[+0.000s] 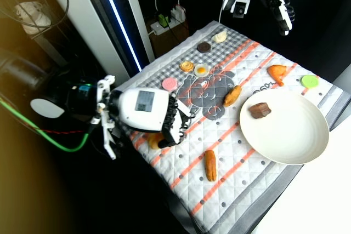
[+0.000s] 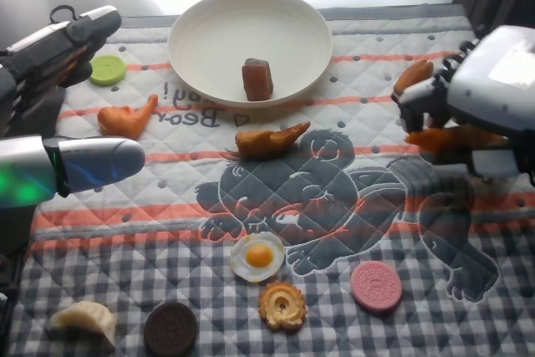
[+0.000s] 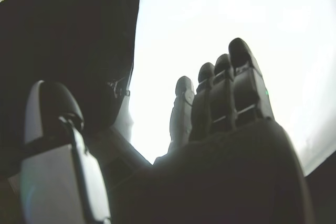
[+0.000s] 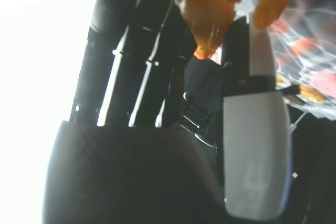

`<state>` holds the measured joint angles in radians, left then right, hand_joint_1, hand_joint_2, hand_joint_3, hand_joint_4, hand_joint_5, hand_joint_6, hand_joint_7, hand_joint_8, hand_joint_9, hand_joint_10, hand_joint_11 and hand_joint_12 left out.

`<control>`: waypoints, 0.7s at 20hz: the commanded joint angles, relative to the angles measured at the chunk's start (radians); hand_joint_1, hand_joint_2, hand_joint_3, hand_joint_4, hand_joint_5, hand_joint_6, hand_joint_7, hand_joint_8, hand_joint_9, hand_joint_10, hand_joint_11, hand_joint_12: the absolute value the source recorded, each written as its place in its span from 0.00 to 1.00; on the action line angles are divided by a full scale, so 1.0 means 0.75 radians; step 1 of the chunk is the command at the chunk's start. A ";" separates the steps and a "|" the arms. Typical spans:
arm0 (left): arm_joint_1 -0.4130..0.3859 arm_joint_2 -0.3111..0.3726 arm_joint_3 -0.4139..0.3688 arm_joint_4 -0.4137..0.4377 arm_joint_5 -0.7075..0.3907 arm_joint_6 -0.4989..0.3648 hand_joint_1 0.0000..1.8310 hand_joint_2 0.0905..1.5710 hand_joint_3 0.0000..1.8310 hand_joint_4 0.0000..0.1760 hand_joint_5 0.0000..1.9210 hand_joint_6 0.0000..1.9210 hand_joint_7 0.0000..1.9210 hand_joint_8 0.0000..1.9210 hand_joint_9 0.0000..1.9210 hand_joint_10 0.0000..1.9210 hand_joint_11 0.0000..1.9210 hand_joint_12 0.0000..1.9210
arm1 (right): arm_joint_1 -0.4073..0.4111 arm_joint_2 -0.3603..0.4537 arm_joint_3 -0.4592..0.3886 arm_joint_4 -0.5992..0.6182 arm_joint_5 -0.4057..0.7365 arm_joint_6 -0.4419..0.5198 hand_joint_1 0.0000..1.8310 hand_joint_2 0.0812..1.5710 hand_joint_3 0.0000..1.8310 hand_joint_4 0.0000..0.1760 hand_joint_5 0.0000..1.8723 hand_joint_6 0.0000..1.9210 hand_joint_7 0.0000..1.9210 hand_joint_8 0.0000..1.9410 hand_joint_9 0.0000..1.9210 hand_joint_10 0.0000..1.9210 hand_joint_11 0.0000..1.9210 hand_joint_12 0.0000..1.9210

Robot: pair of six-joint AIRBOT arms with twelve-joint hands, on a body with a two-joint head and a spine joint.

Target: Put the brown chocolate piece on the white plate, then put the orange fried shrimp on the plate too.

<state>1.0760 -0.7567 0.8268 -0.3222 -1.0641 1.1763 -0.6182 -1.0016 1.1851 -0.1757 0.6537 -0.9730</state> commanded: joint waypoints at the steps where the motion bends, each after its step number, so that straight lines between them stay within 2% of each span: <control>1: -0.013 0.001 0.009 0.010 -0.160 -0.016 0.46 0.48 0.00 0.63 0.09 0.00 0.05 0.00 0.03 0.00 0.00 0.12 | 0.039 -0.004 0.015 0.006 0.123 -0.009 0.62 0.74 0.00 0.00 0.46 0.60 0.79 0.01 0.81 0.14 0.63 0.61; 2: -0.013 0.001 0.010 0.011 -0.160 -0.017 0.46 0.48 0.00 0.64 0.09 0.00 0.06 0.00 0.03 0.00 0.00 0.15 | 0.076 -0.029 0.038 -0.010 0.093 -0.009 0.62 0.74 0.00 0.00 0.46 0.60 0.80 0.01 0.78 0.21 0.61 0.65; 3: -0.013 0.001 0.011 0.011 -0.160 -0.018 0.46 0.48 0.00 0.62 0.10 0.00 0.06 0.00 0.03 0.00 0.00 0.14 | 0.120 -0.063 0.068 -0.023 0.059 -0.009 0.62 0.73 0.00 0.00 0.47 0.58 0.79 0.01 0.78 0.25 0.63 0.64; 5: -0.013 0.001 0.012 0.012 -0.156 -0.018 0.45 0.48 0.00 0.59 0.10 0.00 0.06 0.00 0.04 0.00 0.00 0.17 | 0.179 -0.110 0.115 -0.041 0.012 -0.009 0.62 0.74 0.00 0.00 0.46 0.60 0.78 0.00 0.76 0.26 0.61 0.63; 7: -0.014 0.001 0.016 0.014 -0.150 -0.019 0.45 0.48 0.00 0.58 0.10 0.00 0.07 0.00 0.04 0.00 0.00 0.20 | 0.263 -0.169 0.175 -0.057 -0.046 -0.015 0.61 0.75 0.00 0.00 0.44 0.63 0.77 0.00 0.76 0.22 0.64 0.53; 9: -0.018 -0.002 0.023 0.019 -0.141 -0.026 0.44 0.48 0.00 0.60 0.10 0.00 0.06 0.00 0.04 0.00 0.00 0.17 | 0.341 -0.212 0.225 -0.071 -0.086 -0.016 0.62 0.74 0.00 0.00 0.45 0.61 0.77 0.00 0.79 0.14 0.68 0.44; 10: -0.023 -0.007 0.029 0.022 -0.134 -0.031 0.45 0.49 0.00 0.51 0.10 0.00 0.06 0.00 0.04 0.00 0.00 0.17 | 0.374 -0.230 0.248 -0.071 -0.098 -0.016 0.62 0.75 0.00 0.00 0.45 0.61 0.77 0.00 0.80 0.10 0.68 0.43; 12: -0.030 -0.018 0.042 0.029 -0.120 -0.042 0.46 0.48 0.00 0.61 0.09 0.00 0.06 0.00 0.03 0.00 0.00 0.14 | 0.439 -0.278 0.308 -0.068 -0.119 -0.016 0.62 0.74 0.00 0.00 0.45 0.61 0.77 0.00 0.81 0.09 0.69 0.42; 14: -0.032 -0.023 0.050 0.037 -0.114 -0.049 0.46 0.48 0.00 0.64 0.09 0.00 0.05 0.00 0.03 0.00 0.00 0.12 | 0.522 -0.358 0.385 -0.068 -0.172 -0.016 0.62 0.74 0.00 0.00 0.46 0.60 0.78 0.00 0.83 0.06 0.71 0.40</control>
<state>1.0615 -0.7700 0.8600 -0.2981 -1.0317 1.1522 -0.2390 -1.2758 1.4776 -0.2359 0.4221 -0.9787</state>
